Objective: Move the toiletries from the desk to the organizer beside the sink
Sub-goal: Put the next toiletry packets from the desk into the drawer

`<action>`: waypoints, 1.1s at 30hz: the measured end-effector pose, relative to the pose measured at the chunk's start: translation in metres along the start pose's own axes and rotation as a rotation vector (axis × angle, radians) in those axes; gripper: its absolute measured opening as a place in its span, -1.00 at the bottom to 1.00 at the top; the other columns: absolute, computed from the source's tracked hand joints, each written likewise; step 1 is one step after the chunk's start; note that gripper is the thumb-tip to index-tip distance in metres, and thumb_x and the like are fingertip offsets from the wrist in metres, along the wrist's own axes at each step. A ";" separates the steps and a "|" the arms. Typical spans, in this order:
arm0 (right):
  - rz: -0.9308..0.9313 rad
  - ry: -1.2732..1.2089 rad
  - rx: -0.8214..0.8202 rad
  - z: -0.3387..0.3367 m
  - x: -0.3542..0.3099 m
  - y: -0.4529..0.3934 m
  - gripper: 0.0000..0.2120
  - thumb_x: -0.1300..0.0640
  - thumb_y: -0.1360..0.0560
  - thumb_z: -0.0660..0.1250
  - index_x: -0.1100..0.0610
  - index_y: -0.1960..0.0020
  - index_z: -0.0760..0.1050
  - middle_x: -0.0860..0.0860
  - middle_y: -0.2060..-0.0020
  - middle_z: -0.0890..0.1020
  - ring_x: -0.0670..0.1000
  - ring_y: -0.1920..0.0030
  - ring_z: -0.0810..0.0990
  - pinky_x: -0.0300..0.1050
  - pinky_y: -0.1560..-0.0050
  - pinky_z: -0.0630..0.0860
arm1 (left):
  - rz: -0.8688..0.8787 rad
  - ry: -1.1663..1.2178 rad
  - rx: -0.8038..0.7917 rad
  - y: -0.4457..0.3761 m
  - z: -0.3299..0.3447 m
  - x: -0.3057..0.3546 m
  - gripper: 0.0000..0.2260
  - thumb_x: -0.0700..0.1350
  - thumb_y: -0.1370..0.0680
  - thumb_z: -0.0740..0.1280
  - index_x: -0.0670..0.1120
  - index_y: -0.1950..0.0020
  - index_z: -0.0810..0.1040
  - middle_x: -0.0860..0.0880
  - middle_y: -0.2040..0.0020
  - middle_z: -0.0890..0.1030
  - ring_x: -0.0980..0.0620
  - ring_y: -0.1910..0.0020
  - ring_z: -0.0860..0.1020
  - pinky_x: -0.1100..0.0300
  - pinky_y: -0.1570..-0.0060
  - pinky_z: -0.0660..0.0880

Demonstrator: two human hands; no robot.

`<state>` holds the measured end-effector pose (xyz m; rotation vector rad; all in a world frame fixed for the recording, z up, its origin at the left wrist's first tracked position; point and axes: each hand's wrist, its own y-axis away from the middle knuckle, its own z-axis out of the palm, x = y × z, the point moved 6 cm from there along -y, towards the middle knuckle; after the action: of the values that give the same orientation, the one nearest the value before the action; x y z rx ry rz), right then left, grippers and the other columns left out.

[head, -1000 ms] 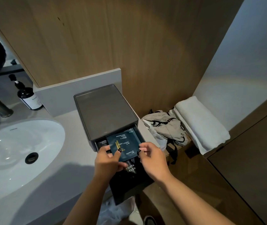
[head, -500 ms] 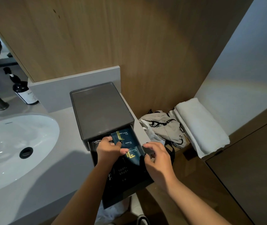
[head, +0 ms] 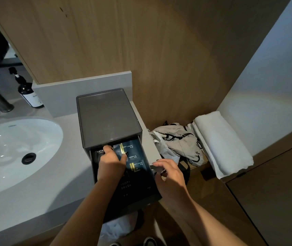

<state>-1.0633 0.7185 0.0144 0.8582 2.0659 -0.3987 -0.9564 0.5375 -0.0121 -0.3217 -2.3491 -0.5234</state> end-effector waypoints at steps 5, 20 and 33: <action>-0.017 -0.023 -0.038 0.001 0.006 0.001 -0.74 0.35 -0.52 0.22 0.15 -0.14 0.54 -0.06 -0.11 0.50 -0.24 -0.13 0.46 -0.46 -0.16 0.37 | 0.122 -0.228 0.092 0.018 -0.015 0.000 -0.61 0.06 -0.54 0.32 -0.14 -0.24 0.38 -0.27 0.01 0.60 -0.30 0.00 0.56 0.00 0.06 0.47; 0.068 -0.167 -0.303 0.022 0.016 0.010 -0.65 0.06 -0.61 0.16 -0.14 -0.38 0.32 -0.22 -0.18 0.42 -0.23 -0.21 0.40 -0.40 -0.10 0.38 | 0.615 -0.644 0.050 0.013 0.015 0.004 -0.59 -0.08 -0.59 0.25 -0.08 -0.44 0.38 -0.23 -0.47 0.33 -0.17 -0.48 0.26 -0.10 -0.41 0.28; 0.433 -0.630 -0.358 0.035 0.038 0.022 -0.84 0.12 -0.55 0.29 -0.15 0.00 0.51 0.00 0.02 0.63 0.03 -0.05 0.62 -0.05 0.00 0.62 | 0.569 -0.301 0.196 0.074 -0.029 -0.018 -0.54 -0.27 -0.49 0.39 -0.24 -0.37 0.39 -0.32 -0.38 0.40 -0.32 -0.40 0.33 -0.22 -0.32 0.35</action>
<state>-1.0425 0.7312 -0.0362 0.8020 1.2758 -0.0402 -0.8995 0.5885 0.0158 -0.9916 -2.4115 0.0331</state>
